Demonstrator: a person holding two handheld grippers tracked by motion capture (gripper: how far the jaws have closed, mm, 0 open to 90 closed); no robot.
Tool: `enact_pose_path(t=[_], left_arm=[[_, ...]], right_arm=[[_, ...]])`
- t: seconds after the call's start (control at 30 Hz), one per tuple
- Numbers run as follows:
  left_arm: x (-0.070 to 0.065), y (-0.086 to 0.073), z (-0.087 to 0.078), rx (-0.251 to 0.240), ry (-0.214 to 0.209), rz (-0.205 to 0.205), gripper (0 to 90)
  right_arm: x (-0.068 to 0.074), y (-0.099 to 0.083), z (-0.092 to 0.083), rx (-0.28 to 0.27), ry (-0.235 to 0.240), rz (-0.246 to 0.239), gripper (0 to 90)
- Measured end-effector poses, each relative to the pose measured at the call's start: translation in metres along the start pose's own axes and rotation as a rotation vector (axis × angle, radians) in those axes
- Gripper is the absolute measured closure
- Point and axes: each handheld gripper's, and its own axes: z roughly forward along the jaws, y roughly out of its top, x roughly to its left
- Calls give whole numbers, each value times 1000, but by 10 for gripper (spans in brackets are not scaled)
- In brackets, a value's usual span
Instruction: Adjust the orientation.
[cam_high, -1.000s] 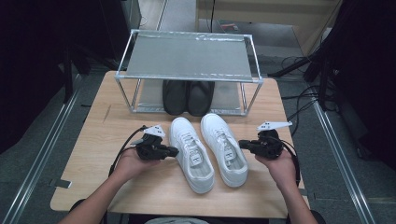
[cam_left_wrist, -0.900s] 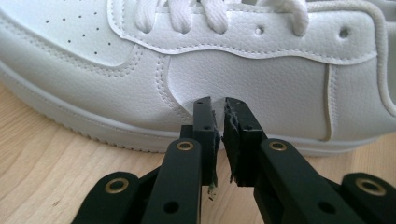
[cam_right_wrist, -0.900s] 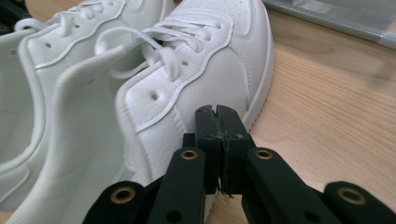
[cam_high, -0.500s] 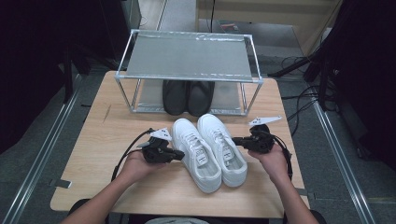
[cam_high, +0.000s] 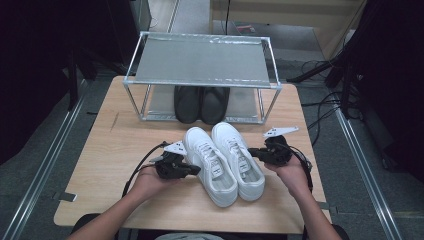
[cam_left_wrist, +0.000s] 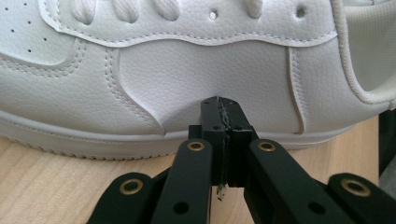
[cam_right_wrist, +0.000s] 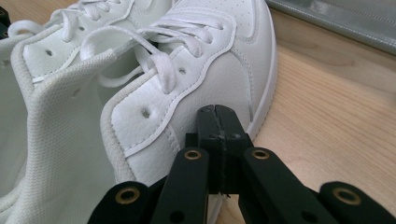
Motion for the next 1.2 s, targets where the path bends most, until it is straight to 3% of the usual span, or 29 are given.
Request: enact_pose_path(t=[0.23, 0.37, 0.5, 0.63, 0.9, 1.2], left_arm=[[-9, 0, 5, 11, -34, 3, 900], [-16, 1, 8, 27, -43, 30, 900], [-12, 3, 4, 39, -71, 18, 886], [-9, 4, -7, 4, -64, 10, 854], [2, 1, -26, -13, -29, -29, 804], [12, -3, -41, -30, 0, -63, 748]], right_arm=[[-4, -5, -6, 8, 23, 23, 900], [-5, -12, -13, 6, 17, 36, 900], [-2, -13, -16, -3, -33, 35, 900], [-1, -11, -26, -41, -17, 52, 900], [27, -9, -50, -126, 26, 42, 900], [54, -14, -45, -109, 95, 17, 900]])
